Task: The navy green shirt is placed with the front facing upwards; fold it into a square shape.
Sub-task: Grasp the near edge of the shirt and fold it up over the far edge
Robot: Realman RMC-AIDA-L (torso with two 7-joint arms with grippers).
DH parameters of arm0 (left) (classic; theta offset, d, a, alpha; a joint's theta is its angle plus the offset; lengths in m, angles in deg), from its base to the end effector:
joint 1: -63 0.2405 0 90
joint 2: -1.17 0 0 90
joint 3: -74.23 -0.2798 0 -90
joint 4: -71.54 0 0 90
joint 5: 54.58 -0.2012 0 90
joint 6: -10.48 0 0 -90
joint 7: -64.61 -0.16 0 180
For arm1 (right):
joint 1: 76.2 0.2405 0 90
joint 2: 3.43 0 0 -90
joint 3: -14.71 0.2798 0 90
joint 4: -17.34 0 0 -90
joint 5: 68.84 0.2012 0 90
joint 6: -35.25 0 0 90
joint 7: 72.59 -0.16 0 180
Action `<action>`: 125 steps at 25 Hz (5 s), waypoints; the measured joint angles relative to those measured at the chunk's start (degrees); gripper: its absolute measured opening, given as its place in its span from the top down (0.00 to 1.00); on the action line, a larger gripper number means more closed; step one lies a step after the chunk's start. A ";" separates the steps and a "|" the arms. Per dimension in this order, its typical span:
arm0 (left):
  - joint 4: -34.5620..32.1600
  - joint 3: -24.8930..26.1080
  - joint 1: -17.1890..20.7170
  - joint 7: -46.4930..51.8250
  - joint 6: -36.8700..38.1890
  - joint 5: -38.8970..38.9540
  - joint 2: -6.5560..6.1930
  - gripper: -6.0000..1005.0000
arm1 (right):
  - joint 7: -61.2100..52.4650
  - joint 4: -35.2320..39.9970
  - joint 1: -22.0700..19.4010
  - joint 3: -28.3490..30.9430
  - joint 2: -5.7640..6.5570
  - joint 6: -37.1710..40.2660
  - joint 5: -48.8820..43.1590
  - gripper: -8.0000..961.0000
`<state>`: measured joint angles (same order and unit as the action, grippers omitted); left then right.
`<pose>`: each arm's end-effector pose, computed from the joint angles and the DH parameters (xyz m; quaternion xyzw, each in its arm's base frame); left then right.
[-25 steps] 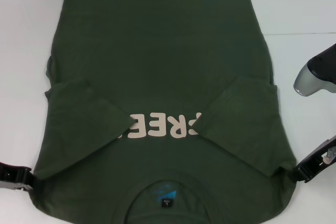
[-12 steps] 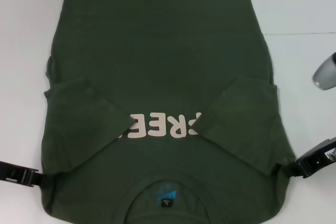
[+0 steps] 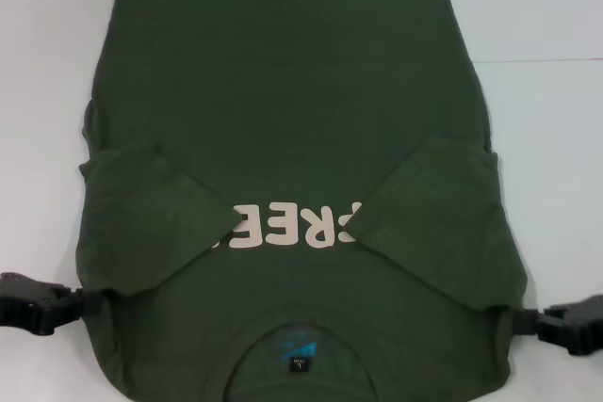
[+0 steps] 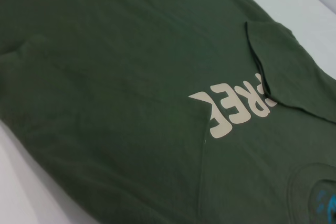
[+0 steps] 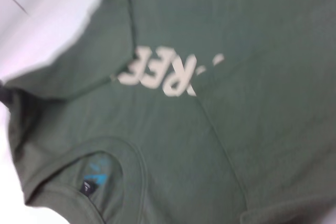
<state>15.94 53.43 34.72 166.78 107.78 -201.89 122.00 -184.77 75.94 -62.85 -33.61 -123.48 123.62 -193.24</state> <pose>-0.3392 0.3032 0.0213 -0.8856 -0.4323 -0.0758 0.1520 0.3421 0.2700 -0.0032 -0.8672 0.4655 0.1049 0.1425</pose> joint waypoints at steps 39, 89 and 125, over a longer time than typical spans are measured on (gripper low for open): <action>0.66 18.41 8.10 -34.57 17.53 0.36 -1.69 0.97 | 55.31 -24.56 -14.40 40.05 0.49 20.56 3.02 0.96; 18.66 24.32 7.98 -45.64 1.49 17.03 -1.27 0.97 | 54.35 -31.02 -1.69 61.38 1.57 16.98 5.25 0.96; 32.12 23.59 -16.67 -55.69 -49.36 27.89 0.84 0.97 | 44.09 -35.35 26.29 50.57 1.94 -35.39 7.90 0.95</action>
<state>48.06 77.01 18.05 111.09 58.42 -174.00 122.84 -140.68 40.58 -36.55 16.96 -121.54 88.23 -185.35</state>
